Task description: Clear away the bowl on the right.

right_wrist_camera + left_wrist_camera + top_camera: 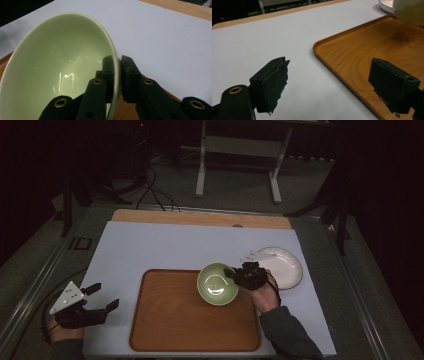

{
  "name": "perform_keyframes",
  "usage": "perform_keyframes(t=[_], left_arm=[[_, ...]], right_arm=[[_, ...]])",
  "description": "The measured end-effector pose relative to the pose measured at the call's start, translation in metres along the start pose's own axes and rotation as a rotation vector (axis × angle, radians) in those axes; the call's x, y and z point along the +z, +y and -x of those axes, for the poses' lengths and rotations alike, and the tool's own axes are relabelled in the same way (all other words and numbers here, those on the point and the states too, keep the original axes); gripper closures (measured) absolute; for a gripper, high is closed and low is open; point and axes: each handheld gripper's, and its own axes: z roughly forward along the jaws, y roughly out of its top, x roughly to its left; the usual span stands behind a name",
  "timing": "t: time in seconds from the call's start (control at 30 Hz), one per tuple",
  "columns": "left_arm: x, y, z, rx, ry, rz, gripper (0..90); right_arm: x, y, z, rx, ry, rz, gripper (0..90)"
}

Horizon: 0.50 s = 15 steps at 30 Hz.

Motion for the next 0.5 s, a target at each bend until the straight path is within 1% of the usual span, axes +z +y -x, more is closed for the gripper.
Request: perform_keyframes(t=[0.1, 0.33, 0.5], left_arm=[[0.0, 0.0, 0.0, 0.001, 0.0, -0.001, 15.8], [0.0, 0.0, 0.0, -0.001, 0.0, 0.001, 15.8], [0.0, 0.0, 0.0, 0.001, 0.0, 0.0, 15.8]], right_arm=[[0.001, 0.0, -0.004, -0.002, 0.013, 0.0, 82.3], [0.004, -0.001, -0.009, -0.012, 0.017, -0.004, 82.3], [0.006, -0.002, -0.012, -0.018, 0.029, -0.01, 82.3]])
